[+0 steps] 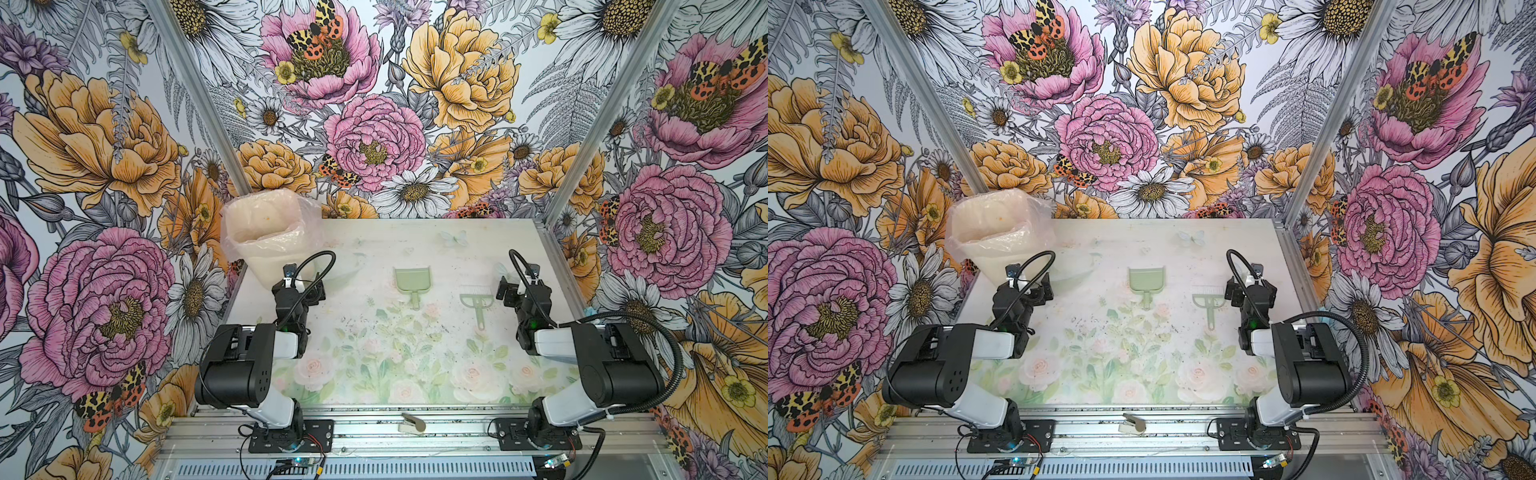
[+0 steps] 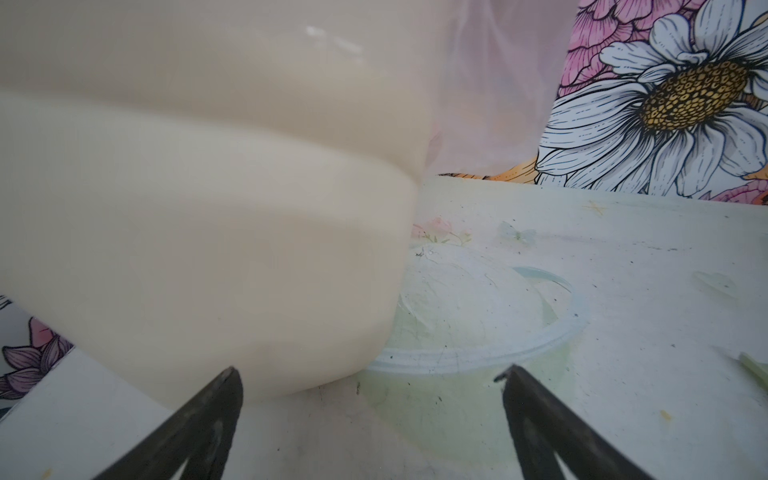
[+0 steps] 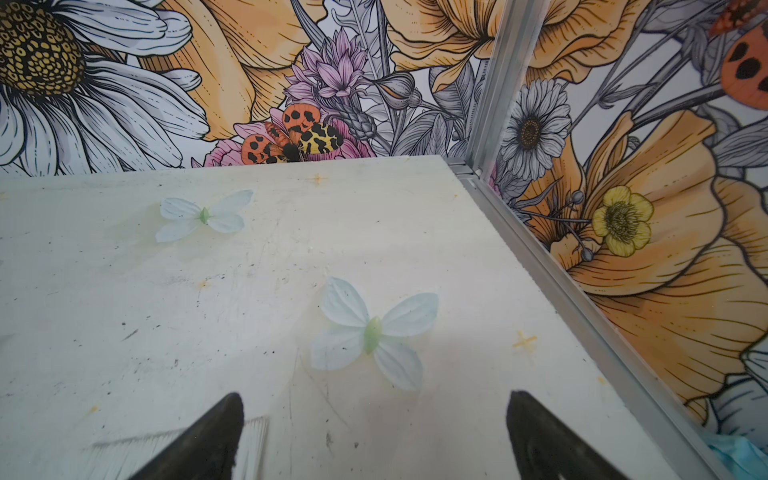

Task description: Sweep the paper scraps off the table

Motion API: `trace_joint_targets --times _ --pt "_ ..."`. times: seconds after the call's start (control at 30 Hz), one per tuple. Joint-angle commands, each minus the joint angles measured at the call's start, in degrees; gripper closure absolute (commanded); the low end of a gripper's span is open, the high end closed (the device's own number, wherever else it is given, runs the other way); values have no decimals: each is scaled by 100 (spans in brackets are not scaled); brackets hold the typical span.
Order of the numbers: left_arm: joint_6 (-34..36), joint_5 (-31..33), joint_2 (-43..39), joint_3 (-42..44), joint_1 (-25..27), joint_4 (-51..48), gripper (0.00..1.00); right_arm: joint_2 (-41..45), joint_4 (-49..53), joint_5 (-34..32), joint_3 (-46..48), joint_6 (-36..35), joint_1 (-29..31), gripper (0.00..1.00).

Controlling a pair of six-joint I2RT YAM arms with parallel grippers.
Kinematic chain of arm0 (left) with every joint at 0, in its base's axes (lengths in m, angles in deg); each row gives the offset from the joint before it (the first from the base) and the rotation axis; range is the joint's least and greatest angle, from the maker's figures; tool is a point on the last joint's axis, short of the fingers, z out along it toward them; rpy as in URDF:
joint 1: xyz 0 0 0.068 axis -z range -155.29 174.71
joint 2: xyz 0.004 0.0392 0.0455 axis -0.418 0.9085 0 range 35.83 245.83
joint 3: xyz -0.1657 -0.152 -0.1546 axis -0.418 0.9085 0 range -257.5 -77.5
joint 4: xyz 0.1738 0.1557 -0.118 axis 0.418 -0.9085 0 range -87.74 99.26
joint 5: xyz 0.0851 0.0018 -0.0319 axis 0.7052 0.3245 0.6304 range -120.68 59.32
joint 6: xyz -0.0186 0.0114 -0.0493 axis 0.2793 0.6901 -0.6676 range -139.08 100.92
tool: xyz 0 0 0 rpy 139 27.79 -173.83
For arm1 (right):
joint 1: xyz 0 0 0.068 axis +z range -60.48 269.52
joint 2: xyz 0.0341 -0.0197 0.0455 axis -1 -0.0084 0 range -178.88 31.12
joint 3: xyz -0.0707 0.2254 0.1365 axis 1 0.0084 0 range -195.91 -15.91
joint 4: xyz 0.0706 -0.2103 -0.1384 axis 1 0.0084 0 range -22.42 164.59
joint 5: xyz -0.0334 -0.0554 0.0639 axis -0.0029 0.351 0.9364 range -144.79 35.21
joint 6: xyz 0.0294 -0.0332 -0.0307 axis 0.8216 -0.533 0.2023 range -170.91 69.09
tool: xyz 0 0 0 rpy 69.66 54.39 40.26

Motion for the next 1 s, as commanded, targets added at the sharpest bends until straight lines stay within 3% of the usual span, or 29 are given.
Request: trace_joint_targets --times 0.0,0.3,0.97 --pt "-46 -58 -16 -61 -23 8 1 40 -152 -51 -37 -5 32 0" --pt "67 274 -9 -34 153 72 1 40 -157 -49 -37 -12 36 0" --pt "61 227 -5 -50 135 45 1 40 -152 -48 -37 -6 38 0"
